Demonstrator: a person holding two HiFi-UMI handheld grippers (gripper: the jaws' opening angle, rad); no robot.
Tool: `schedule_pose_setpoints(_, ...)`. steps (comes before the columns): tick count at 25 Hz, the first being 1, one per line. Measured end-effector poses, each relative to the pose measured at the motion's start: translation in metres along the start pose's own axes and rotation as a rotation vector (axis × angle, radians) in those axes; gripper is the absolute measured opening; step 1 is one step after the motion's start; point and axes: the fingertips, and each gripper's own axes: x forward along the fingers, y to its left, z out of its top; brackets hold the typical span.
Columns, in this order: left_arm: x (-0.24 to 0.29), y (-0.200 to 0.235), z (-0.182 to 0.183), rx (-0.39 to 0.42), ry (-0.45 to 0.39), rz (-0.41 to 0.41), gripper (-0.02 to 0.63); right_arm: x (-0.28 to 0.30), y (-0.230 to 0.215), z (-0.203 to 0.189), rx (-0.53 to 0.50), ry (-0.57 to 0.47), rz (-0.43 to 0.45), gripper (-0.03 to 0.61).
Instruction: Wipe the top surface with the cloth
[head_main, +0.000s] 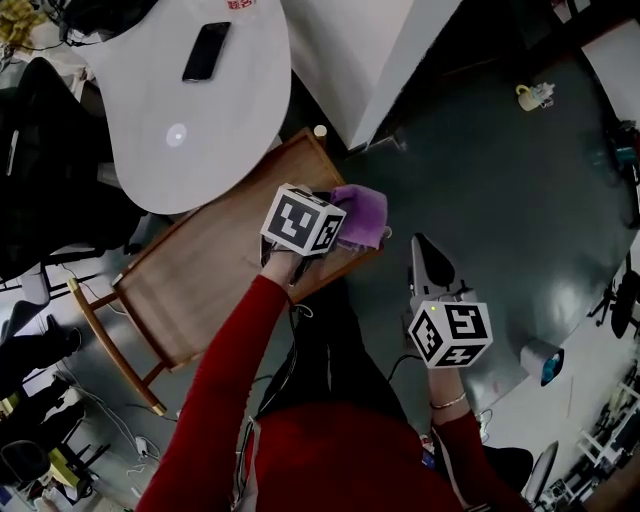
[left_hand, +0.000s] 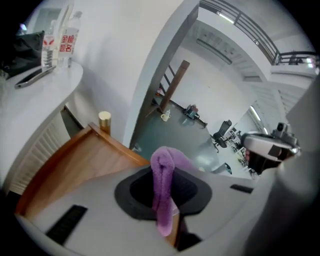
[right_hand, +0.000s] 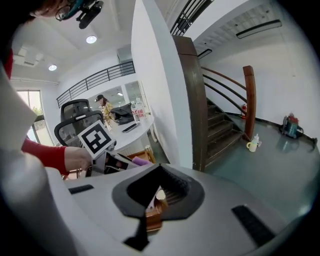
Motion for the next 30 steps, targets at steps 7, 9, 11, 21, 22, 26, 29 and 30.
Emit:
schedule_pose_setpoints(7, -0.025, 0.068, 0.049, 0.035, -0.059, 0.241, 0.051, 0.023, 0.007, 0.014, -0.019, 0.008, 0.030, 0.011)
schedule_pose_setpoints(9, -0.034, 0.083, 0.060, -0.001, -0.088, 0.284, 0.051, 0.027, 0.009, 0.017, -0.021, 0.009, 0.036, 0.012)
schedule_pose_setpoints(11, -0.043, 0.095, 0.069, -0.046, -0.127, 0.311, 0.051, 0.031, 0.012, 0.019, -0.024, 0.009, 0.044, 0.011)
schedule_pose_setpoints(21, -0.059, 0.104, 0.086, -0.088, -0.222, 0.334, 0.051, 0.042, 0.025, 0.028, -0.049, 0.005, 0.081, 0.012)
schedule_pose_setpoints(22, -0.063, 0.100, 0.089, -0.092, -0.247, 0.320, 0.051, 0.042, 0.026, 0.029, -0.053, 0.001, 0.083, 0.012)
schedule_pose_setpoints(26, -0.102, 0.084, 0.102, -0.030, -0.429, 0.317, 0.051, 0.042, 0.035, 0.035, -0.074, -0.020, 0.098, 0.012)
schedule_pose_setpoints(29, -0.155, 0.074, 0.101, 0.041, -0.604, 0.371, 0.051, 0.042, 0.049, 0.044, -0.092, -0.046, 0.129, 0.011)
schedule_pose_setpoints(30, -0.173, 0.069, 0.097, 0.065, -0.649, 0.397, 0.051, 0.041, 0.054, 0.048, -0.100, -0.056, 0.143, 0.011)
